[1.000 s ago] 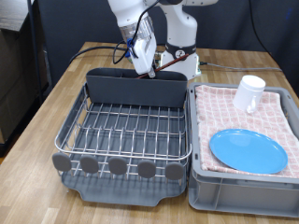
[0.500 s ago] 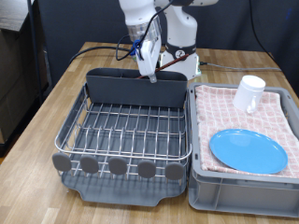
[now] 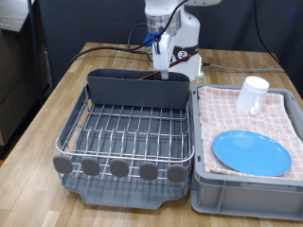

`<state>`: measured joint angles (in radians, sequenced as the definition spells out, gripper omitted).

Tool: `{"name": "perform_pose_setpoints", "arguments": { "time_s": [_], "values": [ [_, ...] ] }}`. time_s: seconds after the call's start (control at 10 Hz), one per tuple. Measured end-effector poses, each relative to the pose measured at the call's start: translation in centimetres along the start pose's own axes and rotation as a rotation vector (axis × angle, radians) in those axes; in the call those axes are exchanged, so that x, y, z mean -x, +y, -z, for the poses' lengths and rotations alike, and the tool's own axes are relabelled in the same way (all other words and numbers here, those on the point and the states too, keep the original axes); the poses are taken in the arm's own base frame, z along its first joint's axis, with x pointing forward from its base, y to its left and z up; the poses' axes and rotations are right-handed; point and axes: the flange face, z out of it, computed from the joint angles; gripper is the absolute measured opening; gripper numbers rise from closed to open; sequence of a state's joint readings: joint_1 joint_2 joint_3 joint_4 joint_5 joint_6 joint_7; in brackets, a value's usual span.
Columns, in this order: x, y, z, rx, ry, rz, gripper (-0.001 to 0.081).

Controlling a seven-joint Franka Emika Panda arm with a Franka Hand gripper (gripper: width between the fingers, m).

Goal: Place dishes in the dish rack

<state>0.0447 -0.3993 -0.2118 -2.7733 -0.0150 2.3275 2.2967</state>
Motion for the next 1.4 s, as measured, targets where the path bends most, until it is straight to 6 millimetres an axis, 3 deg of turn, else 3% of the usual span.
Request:
{"name": "perform_pose_setpoints", "arguments": {
  "time_s": [0.6, 0.8, 1.0, 1.4],
  "values": [
    [2.6, 2.6, 6.2, -0.051, -0.003, 0.090, 0.0803],
    [5.0, 3.2, 6.1, 0.009, -0.007, 0.302, 0.0803],
    [5.1, 2.9, 6.2, -0.030, 0.001, 0.298, 0.0803],
    [10.6, 3.0, 5.4, -0.127, 0.016, 0.507, 0.0803]
  ]
}}
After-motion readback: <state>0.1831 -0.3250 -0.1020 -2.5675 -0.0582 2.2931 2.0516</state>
